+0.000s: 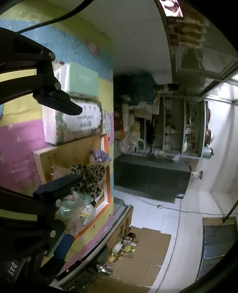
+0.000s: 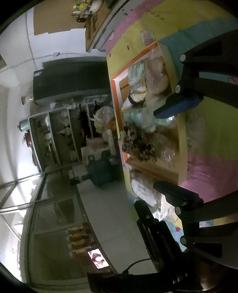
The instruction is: Organize soft objects
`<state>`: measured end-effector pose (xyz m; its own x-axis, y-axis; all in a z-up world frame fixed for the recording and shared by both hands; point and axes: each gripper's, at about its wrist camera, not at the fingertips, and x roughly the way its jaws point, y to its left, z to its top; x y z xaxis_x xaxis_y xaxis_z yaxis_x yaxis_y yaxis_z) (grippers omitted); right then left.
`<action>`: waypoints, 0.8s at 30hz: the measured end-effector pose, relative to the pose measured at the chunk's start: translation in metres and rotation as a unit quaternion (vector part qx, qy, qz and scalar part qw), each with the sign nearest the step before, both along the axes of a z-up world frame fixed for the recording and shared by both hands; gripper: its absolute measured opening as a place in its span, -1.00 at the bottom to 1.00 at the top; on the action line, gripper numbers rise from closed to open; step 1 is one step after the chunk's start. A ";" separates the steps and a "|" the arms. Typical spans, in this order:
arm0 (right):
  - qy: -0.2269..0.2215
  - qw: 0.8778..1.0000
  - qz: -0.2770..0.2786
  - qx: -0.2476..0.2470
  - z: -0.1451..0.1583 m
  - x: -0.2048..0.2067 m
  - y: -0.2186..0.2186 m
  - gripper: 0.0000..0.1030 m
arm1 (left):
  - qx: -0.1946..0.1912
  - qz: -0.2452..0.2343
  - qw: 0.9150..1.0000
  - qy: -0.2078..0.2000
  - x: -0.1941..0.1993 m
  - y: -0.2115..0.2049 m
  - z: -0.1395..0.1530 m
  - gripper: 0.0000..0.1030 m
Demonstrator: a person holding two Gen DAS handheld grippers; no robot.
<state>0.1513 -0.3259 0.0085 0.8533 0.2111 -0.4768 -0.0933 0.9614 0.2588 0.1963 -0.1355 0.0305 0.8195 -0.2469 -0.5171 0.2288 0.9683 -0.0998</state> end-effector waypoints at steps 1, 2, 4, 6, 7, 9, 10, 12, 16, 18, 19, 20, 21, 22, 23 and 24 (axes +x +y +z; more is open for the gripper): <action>-0.002 1.000 0.002 -0.002 0.001 -0.003 0.005 0.40 | 0.000 0.004 1.000 -0.003 -0.004 0.004 0.001 0.28; -0.004 1.000 0.004 -0.004 0.002 -0.005 0.009 0.40 | 0.001 0.010 1.000 -0.008 -0.009 0.008 0.001 0.28; -0.007 1.000 0.006 -0.006 0.004 -0.011 0.017 0.40 | 0.006 0.021 1.000 -0.017 -0.018 0.016 0.003 0.28; -0.009 1.000 0.009 -0.008 0.006 -0.015 0.024 0.40 | 0.011 0.029 0.999 -0.024 -0.025 0.023 0.005 0.28; -0.011 1.000 0.010 -0.009 0.007 -0.017 0.028 0.40 | 0.013 0.034 0.999 -0.027 -0.029 0.027 0.005 0.28; -0.014 1.000 0.011 -0.010 0.007 -0.022 0.035 0.40 | 0.018 0.043 0.998 -0.033 -0.037 0.032 0.005 0.28; -0.016 1.000 0.011 -0.010 0.008 -0.024 0.039 0.40 | 0.021 0.048 0.998 -0.034 -0.042 0.036 0.004 0.28; -0.019 1.000 0.006 -0.012 0.009 -0.029 0.047 0.40 | 0.025 0.056 0.997 -0.036 -0.048 0.043 0.004 0.28; -0.033 0.999 -0.006 -0.027 0.012 -0.039 0.059 0.40 | 0.023 0.066 0.997 -0.036 -0.059 0.059 0.002 0.28; -0.041 0.998 -0.009 -0.036 0.015 -0.044 0.066 0.40 | 0.017 0.067 0.997 -0.035 -0.066 0.067 0.002 0.28; -0.043 0.998 -0.010 -0.039 0.016 -0.046 0.069 0.41 | 0.016 0.068 0.997 -0.034 -0.070 0.071 0.001 0.28; -0.044 0.998 -0.010 -0.042 0.017 -0.048 0.072 0.41 | 0.014 0.069 0.997 -0.034 -0.073 0.074 0.000 0.28; -0.045 0.998 -0.011 -0.044 0.018 -0.050 0.075 0.41 | 0.014 0.070 0.997 -0.034 -0.076 0.077 -0.001 0.28; -0.045 0.998 -0.012 -0.046 0.017 -0.053 0.079 0.41 | 0.014 0.070 0.997 -0.034 -0.077 0.079 -0.001 0.28; -0.048 0.998 -0.017 -0.046 0.017 -0.058 0.082 0.41 | 0.015 0.071 0.997 -0.034 -0.082 0.081 -0.002 0.28; -0.050 0.998 -0.018 -0.044 0.016 -0.061 0.084 0.41 | 0.016 0.071 0.997 -0.035 -0.086 0.084 -0.003 0.28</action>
<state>0.0902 -0.2420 0.0249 0.9040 0.1397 -0.4041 -0.0785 0.9833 0.1642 0.1108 -0.0520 0.0278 0.8792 -0.1100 -0.4635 0.0946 0.9939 -0.0565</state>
